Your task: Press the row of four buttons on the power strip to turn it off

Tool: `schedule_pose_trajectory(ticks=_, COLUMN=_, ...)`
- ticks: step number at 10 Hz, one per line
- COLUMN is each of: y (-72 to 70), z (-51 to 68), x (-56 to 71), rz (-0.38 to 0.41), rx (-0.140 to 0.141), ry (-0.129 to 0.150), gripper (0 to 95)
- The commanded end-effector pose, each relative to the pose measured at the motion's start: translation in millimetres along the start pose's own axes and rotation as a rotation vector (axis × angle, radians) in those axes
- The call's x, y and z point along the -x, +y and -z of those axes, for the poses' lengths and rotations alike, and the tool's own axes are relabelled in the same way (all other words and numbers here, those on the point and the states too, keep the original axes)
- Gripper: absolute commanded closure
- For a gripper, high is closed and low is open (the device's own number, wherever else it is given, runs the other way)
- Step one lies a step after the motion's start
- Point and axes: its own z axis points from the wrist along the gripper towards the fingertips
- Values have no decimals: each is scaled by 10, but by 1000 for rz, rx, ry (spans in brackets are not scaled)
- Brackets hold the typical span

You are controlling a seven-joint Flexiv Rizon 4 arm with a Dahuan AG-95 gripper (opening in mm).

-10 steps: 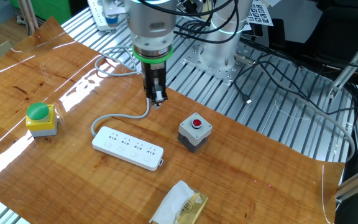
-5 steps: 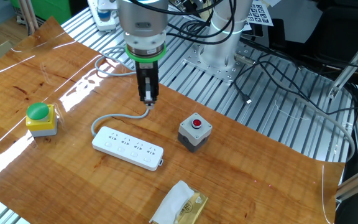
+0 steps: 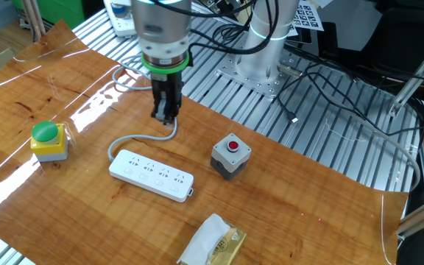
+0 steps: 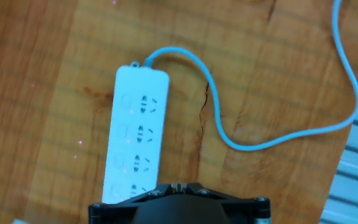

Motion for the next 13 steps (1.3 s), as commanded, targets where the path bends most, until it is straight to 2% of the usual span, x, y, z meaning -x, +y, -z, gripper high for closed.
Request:
schedule_pose_trajectory(ticks=1, y=81, z=-68, x=112, rz=-127, rx=-4, ry=-10, gripper=760)
schedule_pose_trajectory(ticks=4, y=122, z=-98, x=217, rz=-167, rx=-6, ry=-13, gripper=760)
schedule_pose_trajectory(ticks=5, y=142, z=-123, x=259, rz=-197, rx=-7, ry=-18, gripper=570)
schedule_pose_trajectory(ticks=7, y=171, z=-158, x=311, rz=-200, rx=-11, ry=-43, gripper=570)
schedule_pose_trajectory(ticks=8, y=203, z=-165, x=348, rz=-204, rx=-12, ry=-47, gripper=570)
schedule_pose_trajectory(ticks=11, y=271, z=-241, x=461, rz=-195, rx=-7, ry=-42, gripper=570)
schedule_pose_trajectory(ticks=13, y=288, z=-274, x=483, rz=-188, rx=-8, ry=-38, gripper=570)
